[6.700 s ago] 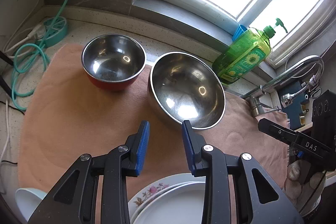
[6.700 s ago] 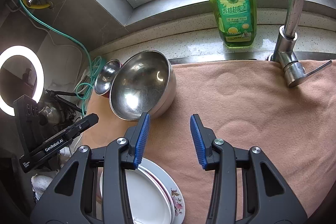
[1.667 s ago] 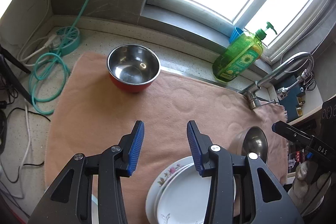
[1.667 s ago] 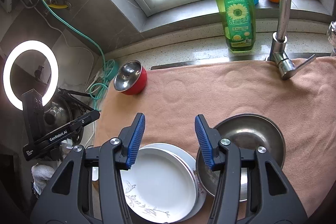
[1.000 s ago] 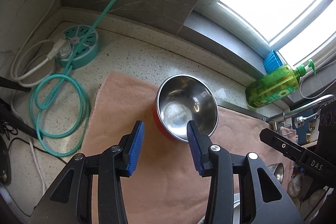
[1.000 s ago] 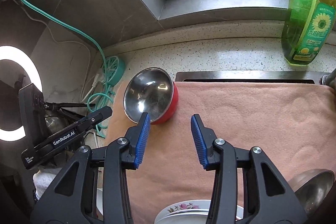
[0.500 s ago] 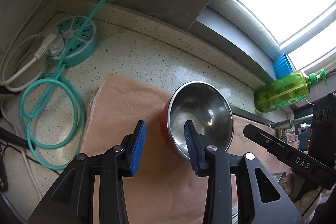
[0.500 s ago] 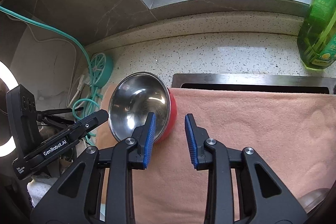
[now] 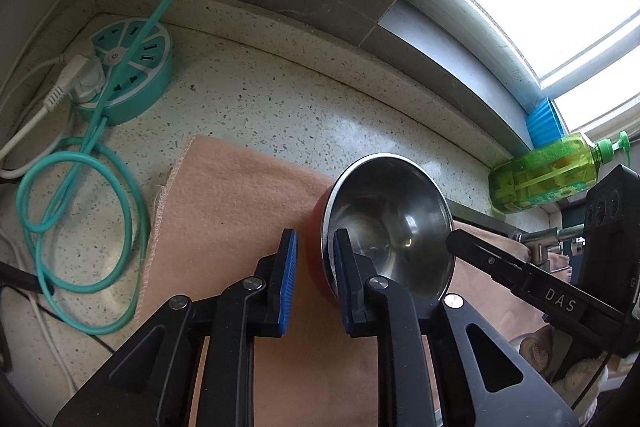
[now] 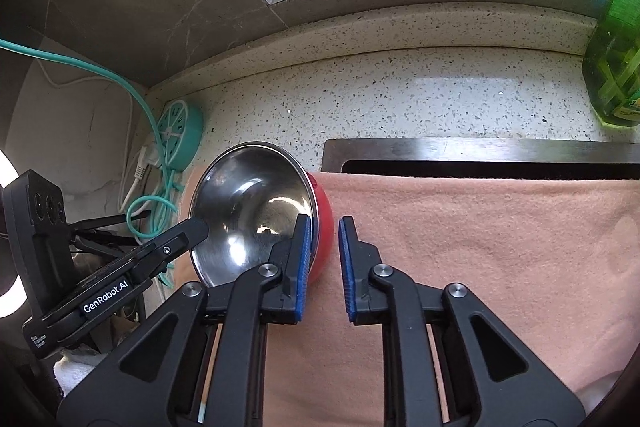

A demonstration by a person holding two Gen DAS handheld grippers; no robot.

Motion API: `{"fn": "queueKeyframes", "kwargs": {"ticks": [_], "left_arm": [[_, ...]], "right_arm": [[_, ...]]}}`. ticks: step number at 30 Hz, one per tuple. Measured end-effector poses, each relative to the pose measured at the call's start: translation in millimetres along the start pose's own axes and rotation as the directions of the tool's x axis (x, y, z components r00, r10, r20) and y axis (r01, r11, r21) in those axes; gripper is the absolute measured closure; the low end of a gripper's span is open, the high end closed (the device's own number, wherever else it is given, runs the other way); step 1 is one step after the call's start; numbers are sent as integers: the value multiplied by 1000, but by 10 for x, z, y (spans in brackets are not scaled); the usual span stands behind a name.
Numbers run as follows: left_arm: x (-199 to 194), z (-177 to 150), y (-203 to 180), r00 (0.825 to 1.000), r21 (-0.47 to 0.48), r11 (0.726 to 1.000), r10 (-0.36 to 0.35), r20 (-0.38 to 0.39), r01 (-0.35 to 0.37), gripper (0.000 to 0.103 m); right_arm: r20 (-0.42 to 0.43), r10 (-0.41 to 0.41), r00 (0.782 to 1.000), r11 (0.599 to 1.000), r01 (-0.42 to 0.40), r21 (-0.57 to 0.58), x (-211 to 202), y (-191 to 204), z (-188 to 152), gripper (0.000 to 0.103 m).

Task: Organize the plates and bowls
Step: 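Lift the red steel bowl and lower it into the large steel bowl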

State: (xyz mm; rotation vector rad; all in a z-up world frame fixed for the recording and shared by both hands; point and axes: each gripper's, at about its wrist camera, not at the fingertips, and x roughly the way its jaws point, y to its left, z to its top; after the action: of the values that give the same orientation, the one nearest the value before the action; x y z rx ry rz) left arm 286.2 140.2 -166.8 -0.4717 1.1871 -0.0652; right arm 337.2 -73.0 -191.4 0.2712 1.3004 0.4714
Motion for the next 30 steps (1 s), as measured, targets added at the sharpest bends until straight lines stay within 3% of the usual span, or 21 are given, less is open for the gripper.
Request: {"fn": "queueKeyframes", "kwargs": {"ticks": [4, 13, 21, 30], "left_arm": [[26, -31, -46, 1000, 27, 1000, 5, -2, -5, 94], [-59, -85, -48, 1000, 24, 1000, -3, 12, 3, 94], [-335, -255, -281, 999, 59, 998, -23, 42, 21, 94], [-654, -680, -784, 995, 128, 990, -63, 84, 52, 94]], "right_arm": [[-11, 3, 1000, 1000, -3, -13, 35, 38, -28, 96], [-2, 22, 1000, 999, -22, -24, -156, 110, -129, 96], [17, 49, 999, 998, -48, -28, -558, 64, -286, 96], [51, 75, 996, 996, -73, -41, -1191, -154, -612, 96]]}}
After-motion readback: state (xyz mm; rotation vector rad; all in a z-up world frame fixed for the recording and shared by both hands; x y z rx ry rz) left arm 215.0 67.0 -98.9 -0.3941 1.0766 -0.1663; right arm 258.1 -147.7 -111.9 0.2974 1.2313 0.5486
